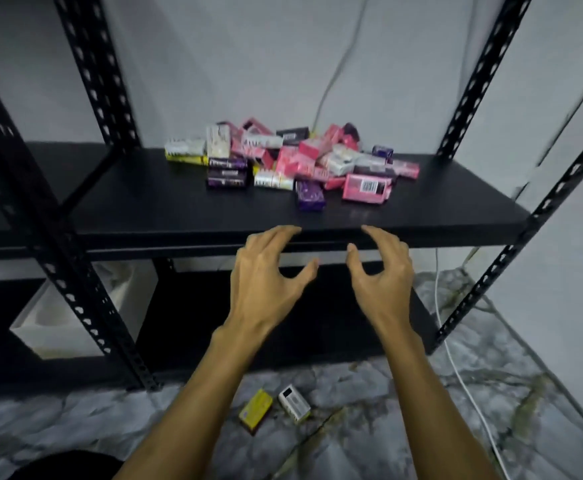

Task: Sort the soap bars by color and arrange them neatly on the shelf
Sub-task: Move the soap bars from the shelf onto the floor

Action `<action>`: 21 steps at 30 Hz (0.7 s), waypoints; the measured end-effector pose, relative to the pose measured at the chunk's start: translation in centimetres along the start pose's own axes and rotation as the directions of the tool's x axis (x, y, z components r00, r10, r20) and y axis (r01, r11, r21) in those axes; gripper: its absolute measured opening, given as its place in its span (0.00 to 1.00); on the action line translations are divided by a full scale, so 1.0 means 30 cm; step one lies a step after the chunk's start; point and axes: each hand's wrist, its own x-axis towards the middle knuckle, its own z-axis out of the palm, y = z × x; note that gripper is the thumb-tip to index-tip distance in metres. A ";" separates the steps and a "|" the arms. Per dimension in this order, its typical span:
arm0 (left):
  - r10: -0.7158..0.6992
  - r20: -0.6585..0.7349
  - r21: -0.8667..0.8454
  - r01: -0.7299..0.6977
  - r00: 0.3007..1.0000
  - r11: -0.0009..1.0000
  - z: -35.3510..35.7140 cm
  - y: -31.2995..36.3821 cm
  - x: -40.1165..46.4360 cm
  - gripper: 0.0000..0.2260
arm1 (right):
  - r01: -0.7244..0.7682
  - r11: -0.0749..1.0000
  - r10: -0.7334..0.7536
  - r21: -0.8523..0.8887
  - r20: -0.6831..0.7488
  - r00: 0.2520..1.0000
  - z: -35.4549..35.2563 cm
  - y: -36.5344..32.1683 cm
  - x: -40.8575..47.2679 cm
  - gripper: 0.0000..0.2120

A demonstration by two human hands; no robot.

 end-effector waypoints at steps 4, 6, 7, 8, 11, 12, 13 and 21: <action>-0.008 0.058 0.091 0.003 0.998 0.996 -0.092 0.012 0.190 0.25 | 0.009 0.999 -0.005 -0.044 0.087 0.996 0.020 -0.081 0.181 0.17; -0.055 0.087 0.130 0.044 0.995 0.991 -0.122 -0.024 0.279 0.25 | -0.020 0.998 0.030 -0.056 0.171 0.985 0.055 -0.105 0.259 0.20; -0.078 0.095 0.159 0.062 0.992 0.985 -0.132 -0.051 0.319 0.25 | -0.037 0.997 0.052 -0.073 0.227 0.973 0.079 -0.113 0.292 0.21; -0.099 0.102 0.188 0.079 0.990 0.979 -0.139 -0.082 0.356 0.26 | -0.041 0.995 0.065 -0.090 0.280 0.958 0.107 -0.116 0.321 0.21; -0.161 0.144 0.296 0.113 0.976 0.948 -0.142 -0.172 0.446 0.29 | -0.051 0.992 0.094 -0.118 0.402 0.911 0.202 -0.116 0.381 0.24; -0.180 0.176 0.344 0.110 0.968 0.932 -0.138 -0.200 0.466 0.31 | -0.068 0.990 0.117 -0.127 0.425 0.897 0.234 -0.108 0.387 0.25; -0.197 0.215 0.396 0.099 0.956 0.913 -0.130 -0.230 0.483 0.34 | -0.101 0.985 0.153 -0.141 0.435 0.887 0.260 -0.097 0.386 0.27; -0.295 0.386 0.505 0.067 0.874 0.860 -0.075 -0.363 0.465 0.35 | -0.109 0.977 0.166 -0.181 0.341 0.925 0.325 -0.032 0.341 0.14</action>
